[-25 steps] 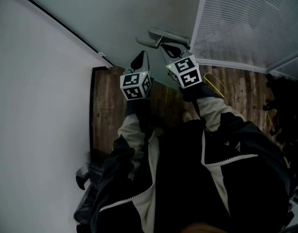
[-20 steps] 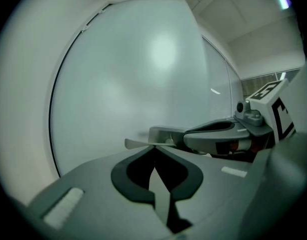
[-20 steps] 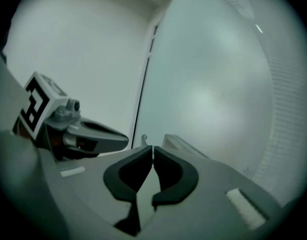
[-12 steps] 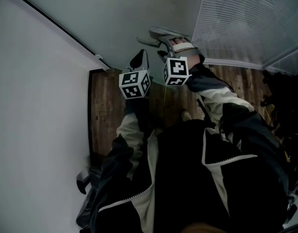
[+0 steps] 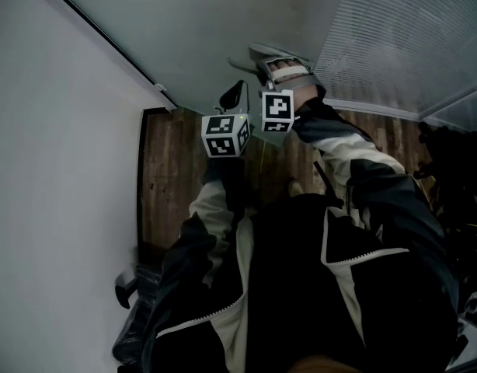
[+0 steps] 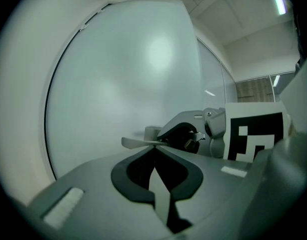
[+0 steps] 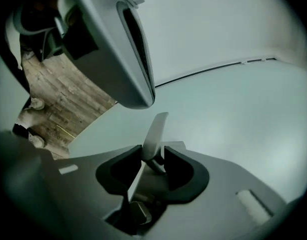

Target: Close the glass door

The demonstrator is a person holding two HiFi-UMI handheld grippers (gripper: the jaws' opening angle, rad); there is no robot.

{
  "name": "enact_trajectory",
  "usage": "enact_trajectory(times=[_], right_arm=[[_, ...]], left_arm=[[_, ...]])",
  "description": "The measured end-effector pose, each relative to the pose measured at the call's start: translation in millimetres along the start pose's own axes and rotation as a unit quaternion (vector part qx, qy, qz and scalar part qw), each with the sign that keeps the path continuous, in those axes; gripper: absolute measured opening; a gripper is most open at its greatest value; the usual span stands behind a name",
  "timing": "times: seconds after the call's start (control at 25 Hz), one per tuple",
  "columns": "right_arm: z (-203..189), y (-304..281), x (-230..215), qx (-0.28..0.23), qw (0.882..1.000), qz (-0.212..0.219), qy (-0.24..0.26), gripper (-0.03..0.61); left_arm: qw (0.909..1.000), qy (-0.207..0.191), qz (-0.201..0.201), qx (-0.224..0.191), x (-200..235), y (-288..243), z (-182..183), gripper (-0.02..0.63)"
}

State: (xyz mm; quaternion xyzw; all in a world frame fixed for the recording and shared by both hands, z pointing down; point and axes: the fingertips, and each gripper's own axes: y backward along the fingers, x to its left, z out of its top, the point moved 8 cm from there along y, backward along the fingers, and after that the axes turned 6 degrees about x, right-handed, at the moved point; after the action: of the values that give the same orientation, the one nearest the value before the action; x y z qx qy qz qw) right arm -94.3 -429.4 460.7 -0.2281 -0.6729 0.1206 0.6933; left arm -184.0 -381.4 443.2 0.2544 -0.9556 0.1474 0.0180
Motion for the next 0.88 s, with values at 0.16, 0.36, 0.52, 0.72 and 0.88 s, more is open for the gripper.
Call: enact_trajectory(times=[0.16,0.36,0.52,0.72,0.88], right_arm=[[0,-2,-1,0.004,1.0,-0.014,0.005,0.143],[-9,-9,-5,0.0,1.0,-0.016,-0.002,0.147],[-17,-25,-10,-0.001,1.0,-0.015,-0.001,0.149],[-30,-45,-17,0.01,1.0,-0.013,0.011,0.149],[-45,-66,-27,0.025,0.999,-0.014,0.015,0.149]], left_arm=[[1.0,0.0,0.001,-0.002,1,3,2,0.003],[1.0,-0.002,0.003,-0.004,-1,2,4,0.003],[1.0,-0.002,0.004,-0.002,0,-4,5,0.003],[0.9999,0.007,0.012,-0.008,4,-4,6,0.003],[0.9997,0.014,0.021,-0.007,5,-7,6,0.003]])
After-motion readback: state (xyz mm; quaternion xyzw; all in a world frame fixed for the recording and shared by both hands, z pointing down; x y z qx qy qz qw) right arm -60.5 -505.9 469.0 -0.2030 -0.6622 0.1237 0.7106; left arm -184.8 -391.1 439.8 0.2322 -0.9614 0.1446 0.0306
